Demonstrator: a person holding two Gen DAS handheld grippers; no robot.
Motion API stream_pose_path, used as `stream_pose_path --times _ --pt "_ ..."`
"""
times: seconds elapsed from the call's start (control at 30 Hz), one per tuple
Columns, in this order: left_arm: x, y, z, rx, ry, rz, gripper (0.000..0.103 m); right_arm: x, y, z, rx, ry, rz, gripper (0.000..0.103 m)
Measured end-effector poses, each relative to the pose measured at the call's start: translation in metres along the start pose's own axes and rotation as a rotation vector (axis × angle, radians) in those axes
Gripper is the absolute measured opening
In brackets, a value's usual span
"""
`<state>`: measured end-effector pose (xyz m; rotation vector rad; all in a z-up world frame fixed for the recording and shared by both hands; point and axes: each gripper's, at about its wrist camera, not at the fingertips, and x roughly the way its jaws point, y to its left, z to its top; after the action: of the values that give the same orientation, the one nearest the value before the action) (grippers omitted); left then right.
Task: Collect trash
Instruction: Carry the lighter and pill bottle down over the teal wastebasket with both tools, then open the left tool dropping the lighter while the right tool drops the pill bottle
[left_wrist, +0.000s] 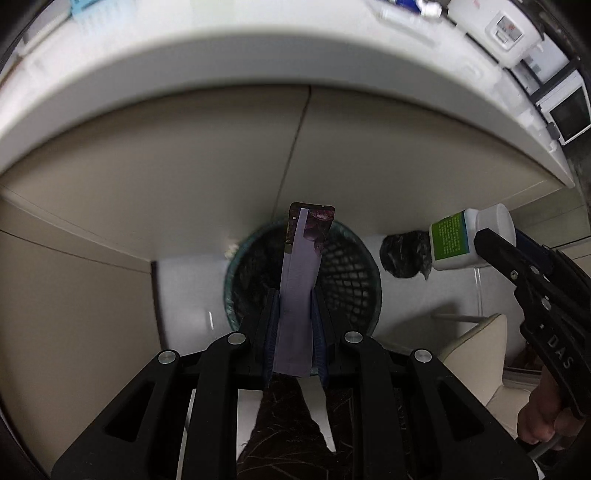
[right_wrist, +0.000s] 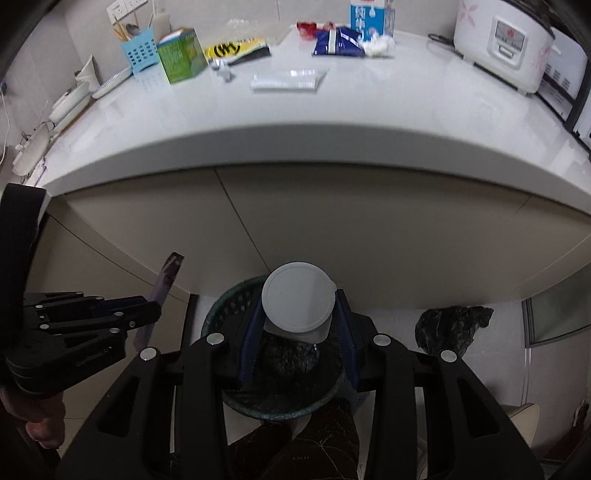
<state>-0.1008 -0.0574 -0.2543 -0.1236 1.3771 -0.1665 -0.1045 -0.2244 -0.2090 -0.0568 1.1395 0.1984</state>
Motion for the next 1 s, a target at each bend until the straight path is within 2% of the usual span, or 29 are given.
stream_pose_path --times 0.43,0.53,1.0 --pt "0.086 0.004 -0.013 -0.016 0.098 0.016 0.017 0.039 -0.014 -0.021 0.022 0.123 -0.025 0.036" --pt "0.097 0.005 -0.014 -0.046 0.121 0.01 0.017 0.042 -0.014 -0.025 0.019 0.137 -0.029 0.036" --pt "0.111 -0.005 -0.018 -0.035 0.122 0.027 0.023 0.044 -0.018 -0.029 0.017 0.151 -0.029 0.036"
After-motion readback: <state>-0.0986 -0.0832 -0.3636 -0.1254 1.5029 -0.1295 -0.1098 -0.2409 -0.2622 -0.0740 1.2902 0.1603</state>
